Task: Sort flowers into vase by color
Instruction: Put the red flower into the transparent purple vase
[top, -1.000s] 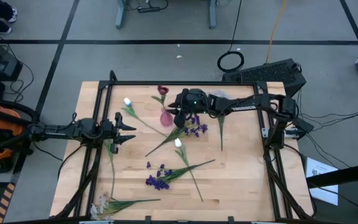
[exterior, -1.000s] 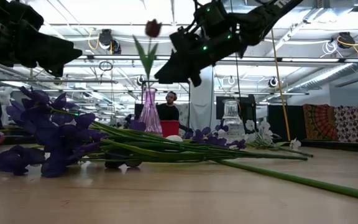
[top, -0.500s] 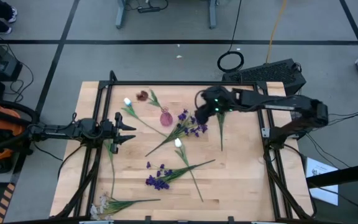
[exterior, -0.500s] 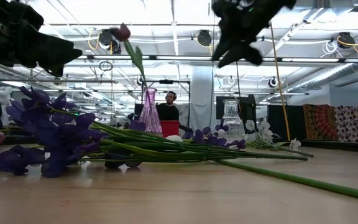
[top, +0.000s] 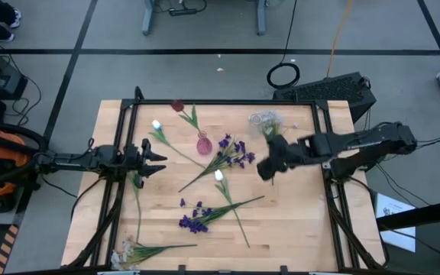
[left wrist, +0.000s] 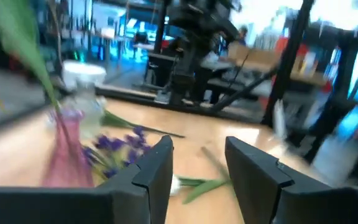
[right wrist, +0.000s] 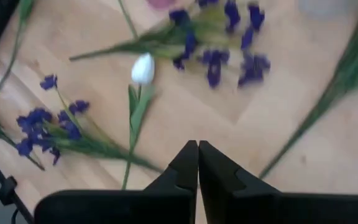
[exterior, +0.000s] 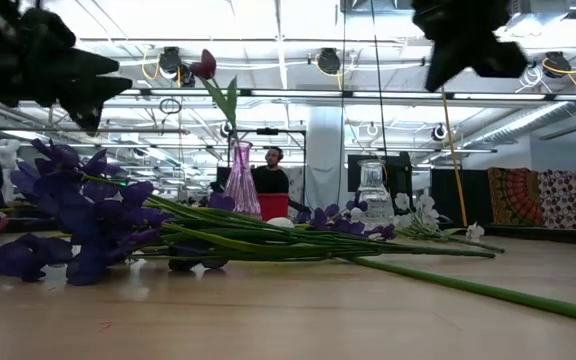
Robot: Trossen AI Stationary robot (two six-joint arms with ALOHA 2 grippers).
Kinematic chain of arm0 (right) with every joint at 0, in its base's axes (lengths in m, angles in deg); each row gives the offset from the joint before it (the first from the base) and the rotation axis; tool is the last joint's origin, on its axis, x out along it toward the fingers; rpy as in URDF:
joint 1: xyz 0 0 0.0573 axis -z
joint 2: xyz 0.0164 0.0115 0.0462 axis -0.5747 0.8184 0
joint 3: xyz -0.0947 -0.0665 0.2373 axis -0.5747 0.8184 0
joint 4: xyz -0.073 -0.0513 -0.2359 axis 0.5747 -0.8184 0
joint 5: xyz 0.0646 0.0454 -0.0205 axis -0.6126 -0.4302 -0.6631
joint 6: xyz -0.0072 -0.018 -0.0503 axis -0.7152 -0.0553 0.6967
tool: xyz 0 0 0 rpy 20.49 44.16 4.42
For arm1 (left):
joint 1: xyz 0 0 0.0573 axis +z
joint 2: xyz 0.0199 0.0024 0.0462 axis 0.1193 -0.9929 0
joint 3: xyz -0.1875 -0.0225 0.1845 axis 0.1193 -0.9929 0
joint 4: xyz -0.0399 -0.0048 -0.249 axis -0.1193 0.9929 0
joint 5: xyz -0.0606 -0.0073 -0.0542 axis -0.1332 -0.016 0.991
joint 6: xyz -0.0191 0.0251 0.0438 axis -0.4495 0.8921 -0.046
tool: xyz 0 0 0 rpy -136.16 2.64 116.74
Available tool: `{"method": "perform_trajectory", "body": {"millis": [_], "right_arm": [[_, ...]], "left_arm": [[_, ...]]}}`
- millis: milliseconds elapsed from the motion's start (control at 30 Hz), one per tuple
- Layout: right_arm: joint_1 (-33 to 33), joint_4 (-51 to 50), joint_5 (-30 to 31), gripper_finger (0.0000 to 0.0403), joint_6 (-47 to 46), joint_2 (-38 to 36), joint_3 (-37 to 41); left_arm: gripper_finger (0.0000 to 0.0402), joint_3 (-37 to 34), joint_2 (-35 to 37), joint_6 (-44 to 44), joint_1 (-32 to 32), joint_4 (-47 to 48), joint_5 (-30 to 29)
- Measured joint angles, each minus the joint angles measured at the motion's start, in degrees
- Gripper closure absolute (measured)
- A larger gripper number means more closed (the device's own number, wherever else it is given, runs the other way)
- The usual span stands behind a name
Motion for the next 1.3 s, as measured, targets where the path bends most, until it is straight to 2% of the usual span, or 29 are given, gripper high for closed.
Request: {"method": "perform_trajectory", "body": {"millis": [100,200,333,467,600,767,833,967,1100,1200,1300], "right_arm": [[-5.21,-0.13,0.3,0.0401,-7.24,-0.45,3.32],[-9.0,-0.13,0.12,0.0402,-13.13,-0.41,6.53],[-11.57,0.27,-0.23,0.0402,-16.67,-0.47,10.44],[-12.18,3.45,-4.21,0.0402,-13.8,-3.38,15.21],[-12.09,6.79,-4.41,0.0403,-11.92,-10.52,22.4],[-11.48,6.66,-4.54,0.0403,-10.81,-22.64,30.75],[-11.2,6.42,-4.64,0.0403,-9.64,-27.36,32.99],[-10.8,2.99,-4.55,0.0403,-5.03,-34.71,34.07],[-9.98,-1.75,-4.34,0.0403,-0.46,-39.21,34.12],[-9.5,-1.89,-4.34,0.0403,3.59,-41.4,34.16],[-9.17,-2.24,-4.3,0.0403,7.13,-42.34,34.15]], "left_arm": [[0.0249,0.0,0.02,-13.63,0.04,-0.37,-2.63],[0.0249,0.01,0.0,-21.35,0.03,-0.62,-2.69],[0.025,1.32,-0.24,-27.07,0.02,2.13,-9.56],[0.0268,7.52,-4.13,-25.95,-0.08,9.79,-12.34],[0.0296,15.68,-14.69,-25.83,-1.33,12.28,-13.15],[0.0322,25.96,-34.43,-24.63,-3.45,13.2,-16.14],[0.0327,30.35,-42.27,-28.01,-4.23,14.06,-16.31],[0.0329,41.89,-56.8,-41.32,-5.55,33.22,-14.98],[0.033,52.02,-67.35,-57.26,-7.85,54.32,-10.35],[0.033,55.1,-71.49,-64.67,-10.17,62.88,-7.37],[0.033,54.18,-73.21,-72.16,-12.82,66.8,-5.55]]}}
